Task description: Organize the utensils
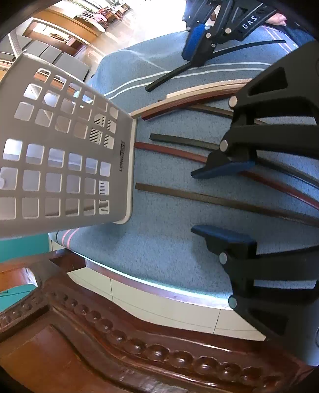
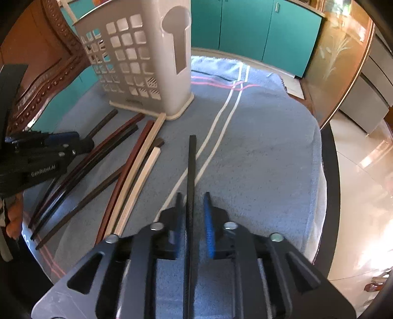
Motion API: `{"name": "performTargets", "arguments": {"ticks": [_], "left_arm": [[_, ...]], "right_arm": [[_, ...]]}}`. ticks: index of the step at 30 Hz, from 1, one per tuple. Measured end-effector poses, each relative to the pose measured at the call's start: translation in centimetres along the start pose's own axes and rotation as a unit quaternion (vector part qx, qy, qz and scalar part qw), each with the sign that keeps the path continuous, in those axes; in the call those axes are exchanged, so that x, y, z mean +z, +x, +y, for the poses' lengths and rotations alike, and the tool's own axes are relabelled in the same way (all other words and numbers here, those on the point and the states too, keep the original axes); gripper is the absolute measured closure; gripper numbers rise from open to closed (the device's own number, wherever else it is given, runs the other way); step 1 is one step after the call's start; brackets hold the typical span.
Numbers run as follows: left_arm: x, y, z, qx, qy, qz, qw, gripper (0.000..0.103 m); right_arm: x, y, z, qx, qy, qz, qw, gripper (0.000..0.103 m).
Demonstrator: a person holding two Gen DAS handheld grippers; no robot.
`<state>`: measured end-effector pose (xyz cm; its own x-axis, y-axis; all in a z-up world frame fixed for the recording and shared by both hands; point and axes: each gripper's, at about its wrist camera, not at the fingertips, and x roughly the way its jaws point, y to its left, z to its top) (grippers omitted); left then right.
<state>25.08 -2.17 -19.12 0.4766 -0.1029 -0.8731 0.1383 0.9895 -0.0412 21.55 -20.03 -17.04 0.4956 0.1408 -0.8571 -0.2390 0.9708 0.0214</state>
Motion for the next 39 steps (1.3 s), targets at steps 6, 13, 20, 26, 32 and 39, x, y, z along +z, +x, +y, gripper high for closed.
{"name": "performTargets", "arguments": {"ticks": [6, 13, 20, 26, 32, 39], "left_arm": [[0.0, 0.1, -0.7, 0.005, 0.007, -0.002, 1.0, 0.059], [0.0, 0.1, -0.7, 0.004, 0.008, -0.003, 1.0, 0.058], [0.0, 0.1, -0.7, 0.008, 0.011, -0.004, 0.9999, 0.055], [-0.1, 0.0, -0.9, 0.015, 0.021, -0.008, 0.9996, 0.055], [-0.1, 0.1, -1.0, 0.016, 0.022, -0.009, 0.9996, 0.054], [0.1, 0.1, -1.5, 0.001, 0.03, -0.011, 0.9995, 0.079]], "right_arm": [[0.1, 0.3, 0.1, -0.016, 0.005, -0.001, 1.0, 0.078], [0.1, 0.6, 0.2, -0.023, 0.009, -0.008, 1.0, 0.071], [0.7, 1.2, 0.4, -0.032, 0.015, -0.014, 0.999, 0.07], [0.9, 1.5, 0.9, -0.036, 0.02, -0.02, 0.999, 0.07], [1.1, 1.5, 0.4, -0.024, 0.031, -0.02, 0.999, 0.069], [1.2, 0.9, -0.2, 0.023, 0.051, -0.026, 0.998, 0.097]]}}
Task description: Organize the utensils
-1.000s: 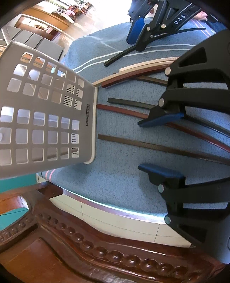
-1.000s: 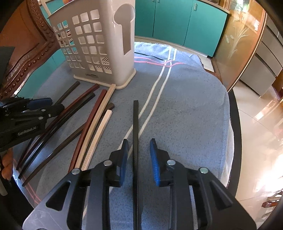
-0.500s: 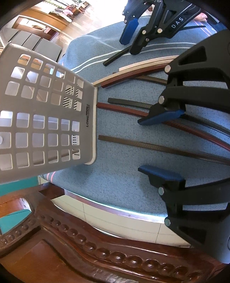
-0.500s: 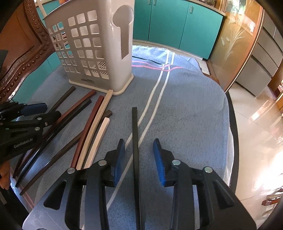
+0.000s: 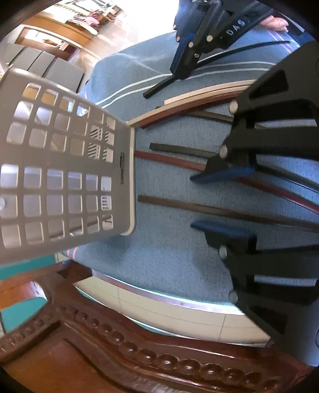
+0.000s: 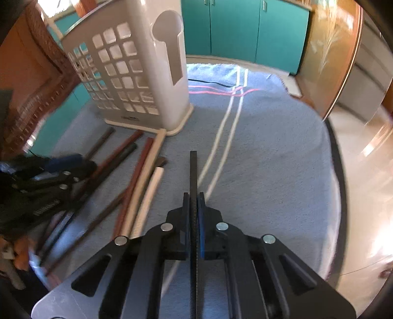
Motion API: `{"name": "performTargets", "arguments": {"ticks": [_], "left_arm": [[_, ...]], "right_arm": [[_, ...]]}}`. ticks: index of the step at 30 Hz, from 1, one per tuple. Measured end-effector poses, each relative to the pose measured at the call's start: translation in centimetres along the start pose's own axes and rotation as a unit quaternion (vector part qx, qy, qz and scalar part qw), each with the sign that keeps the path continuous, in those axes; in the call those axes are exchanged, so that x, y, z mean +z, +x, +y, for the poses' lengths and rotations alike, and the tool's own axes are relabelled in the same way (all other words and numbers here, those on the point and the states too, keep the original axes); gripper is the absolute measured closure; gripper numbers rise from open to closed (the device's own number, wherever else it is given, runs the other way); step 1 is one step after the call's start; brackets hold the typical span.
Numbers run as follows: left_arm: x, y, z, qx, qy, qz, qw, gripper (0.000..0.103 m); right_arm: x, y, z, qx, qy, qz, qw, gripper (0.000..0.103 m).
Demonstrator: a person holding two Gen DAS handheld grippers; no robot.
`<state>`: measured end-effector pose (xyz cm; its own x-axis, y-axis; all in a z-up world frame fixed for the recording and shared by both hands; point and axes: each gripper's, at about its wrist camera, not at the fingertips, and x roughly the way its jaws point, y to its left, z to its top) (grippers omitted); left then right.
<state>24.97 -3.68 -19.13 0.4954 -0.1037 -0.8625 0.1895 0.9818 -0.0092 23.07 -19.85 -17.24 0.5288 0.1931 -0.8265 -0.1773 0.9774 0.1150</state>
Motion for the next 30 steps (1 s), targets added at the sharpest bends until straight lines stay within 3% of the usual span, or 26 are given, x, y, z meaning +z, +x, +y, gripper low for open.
{"name": "performTargets", "arguments": {"ticks": [3, 6, 16, 22, 30], "left_arm": [[0.0, -0.2, -0.3, -0.002, 0.001, -0.001, 1.0, 0.093], [0.0, -0.3, -0.2, -0.006, -0.006, -0.004, 1.0, 0.094], [0.2, -1.1, -1.2, -0.019, -0.001, -0.015, 0.9997, 0.094], [0.1, -3.5, -0.2, -0.051, -0.015, -0.046, 0.9975, 0.094], [0.7, -4.1, 1.1, -0.08, -0.034, -0.049, 0.995, 0.094]], "right_arm": [[0.2, -1.0, -0.1, -0.003, -0.003, -0.026, 1.0, 0.097], [0.6, -2.0, -0.5, -0.002, 0.003, -0.042, 0.999, 0.097], [0.5, -1.7, -0.8, -0.023, 0.002, -0.037, 0.999, 0.097], [0.9, -2.6, -1.0, -0.014, 0.013, -0.056, 0.998, 0.097], [0.9, -2.4, -1.8, -0.014, 0.021, -0.048, 0.999, 0.097]]}}
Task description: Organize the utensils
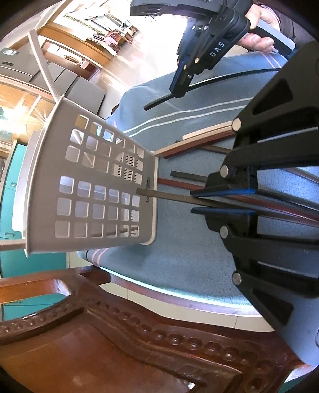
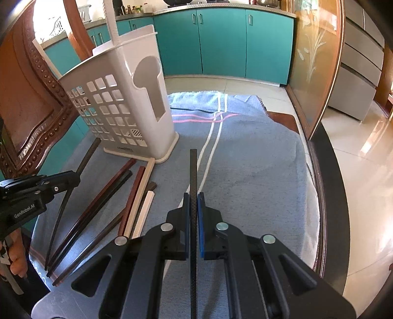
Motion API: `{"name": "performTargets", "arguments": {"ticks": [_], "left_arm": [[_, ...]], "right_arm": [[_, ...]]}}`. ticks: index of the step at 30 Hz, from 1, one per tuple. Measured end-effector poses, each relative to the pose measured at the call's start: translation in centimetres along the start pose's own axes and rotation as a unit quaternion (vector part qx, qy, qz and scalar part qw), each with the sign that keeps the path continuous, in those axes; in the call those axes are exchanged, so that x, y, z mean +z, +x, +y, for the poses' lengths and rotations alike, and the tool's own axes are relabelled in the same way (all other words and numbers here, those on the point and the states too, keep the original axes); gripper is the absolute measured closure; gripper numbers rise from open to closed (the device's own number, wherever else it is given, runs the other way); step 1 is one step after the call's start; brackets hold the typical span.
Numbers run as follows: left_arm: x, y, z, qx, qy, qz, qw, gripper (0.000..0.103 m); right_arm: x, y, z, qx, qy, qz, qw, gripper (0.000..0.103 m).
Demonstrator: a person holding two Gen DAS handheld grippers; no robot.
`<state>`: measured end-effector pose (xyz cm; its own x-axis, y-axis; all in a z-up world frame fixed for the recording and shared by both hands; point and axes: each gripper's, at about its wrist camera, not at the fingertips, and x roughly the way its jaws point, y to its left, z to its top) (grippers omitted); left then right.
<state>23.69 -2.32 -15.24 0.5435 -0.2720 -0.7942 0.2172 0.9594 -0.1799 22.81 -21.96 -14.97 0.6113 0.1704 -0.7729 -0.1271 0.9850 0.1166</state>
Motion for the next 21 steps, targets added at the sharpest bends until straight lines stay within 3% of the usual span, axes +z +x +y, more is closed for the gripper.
{"name": "performTargets", "arguments": {"ticks": [10, 21], "left_arm": [[-0.2, 3.1, 1.4, 0.031, -0.006, 0.054, 0.9981, 0.094], [0.3, 5.5, -0.6, 0.06, 0.014, 0.054, 0.9966, 0.092]], "right_arm": [[-0.7, 1.9, 1.3, -0.011, -0.031, 0.038, 0.999, 0.096], [-1.4, 2.4, 1.8, -0.029, -0.047, 0.047, 0.997, 0.094]]}}
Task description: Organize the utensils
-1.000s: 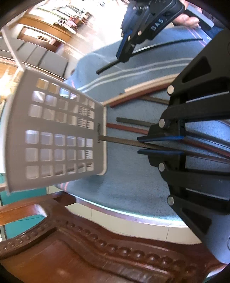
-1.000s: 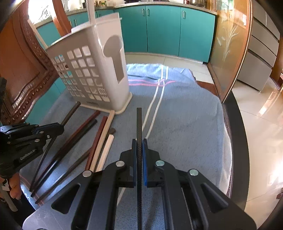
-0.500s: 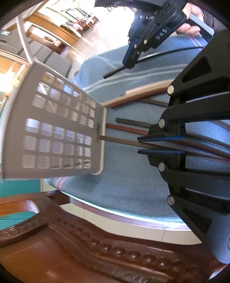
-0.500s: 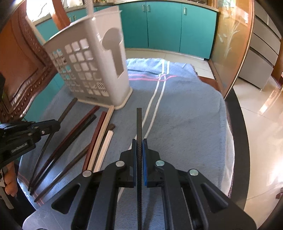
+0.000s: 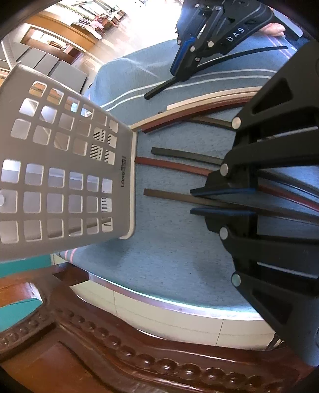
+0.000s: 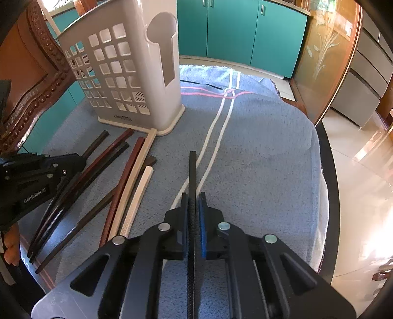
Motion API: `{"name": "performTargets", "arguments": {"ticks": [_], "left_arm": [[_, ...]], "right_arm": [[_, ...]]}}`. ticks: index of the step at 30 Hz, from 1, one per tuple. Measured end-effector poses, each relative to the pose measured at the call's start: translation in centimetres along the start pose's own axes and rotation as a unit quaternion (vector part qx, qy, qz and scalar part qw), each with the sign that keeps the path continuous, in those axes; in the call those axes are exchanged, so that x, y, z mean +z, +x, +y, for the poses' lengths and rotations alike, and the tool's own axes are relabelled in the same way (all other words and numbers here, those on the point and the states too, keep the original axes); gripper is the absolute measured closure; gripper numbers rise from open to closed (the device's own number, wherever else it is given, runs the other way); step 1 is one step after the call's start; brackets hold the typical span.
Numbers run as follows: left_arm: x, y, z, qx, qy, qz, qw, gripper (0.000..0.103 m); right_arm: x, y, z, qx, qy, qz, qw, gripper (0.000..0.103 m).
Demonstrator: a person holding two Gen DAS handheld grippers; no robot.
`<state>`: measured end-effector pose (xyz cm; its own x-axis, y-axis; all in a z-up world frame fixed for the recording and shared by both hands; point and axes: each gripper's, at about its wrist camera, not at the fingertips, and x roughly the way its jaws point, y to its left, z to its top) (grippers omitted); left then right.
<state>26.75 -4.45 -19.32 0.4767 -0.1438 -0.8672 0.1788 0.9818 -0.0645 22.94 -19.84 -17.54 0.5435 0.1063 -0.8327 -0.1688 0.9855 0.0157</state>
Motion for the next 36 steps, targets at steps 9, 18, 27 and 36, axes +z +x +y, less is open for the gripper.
{"name": "performTargets", "arguments": {"ticks": [9, 18, 27, 36], "left_arm": [[0.6, 0.5, -1.7, 0.007, 0.007, 0.001, 1.0, 0.092], [0.3, 0.5, -1.6, 0.003, 0.013, 0.0, 0.9999, 0.087], [0.3, 0.5, -2.0, 0.007, 0.017, -0.003, 0.9998, 0.087], [0.2, -1.8, -1.6, -0.003, 0.009, -0.04, 0.9992, 0.095]], "right_arm": [[0.0, 0.1, 0.3, -0.009, -0.006, -0.004, 1.0, 0.094], [0.0, 0.2, 0.4, -0.011, -0.004, -0.005, 1.0, 0.087], [0.4, 0.3, -0.1, -0.004, 0.0, -0.005, 1.0, 0.089], [1.3, -4.1, -1.4, 0.028, 0.016, -0.08, 0.996, 0.097]]}}
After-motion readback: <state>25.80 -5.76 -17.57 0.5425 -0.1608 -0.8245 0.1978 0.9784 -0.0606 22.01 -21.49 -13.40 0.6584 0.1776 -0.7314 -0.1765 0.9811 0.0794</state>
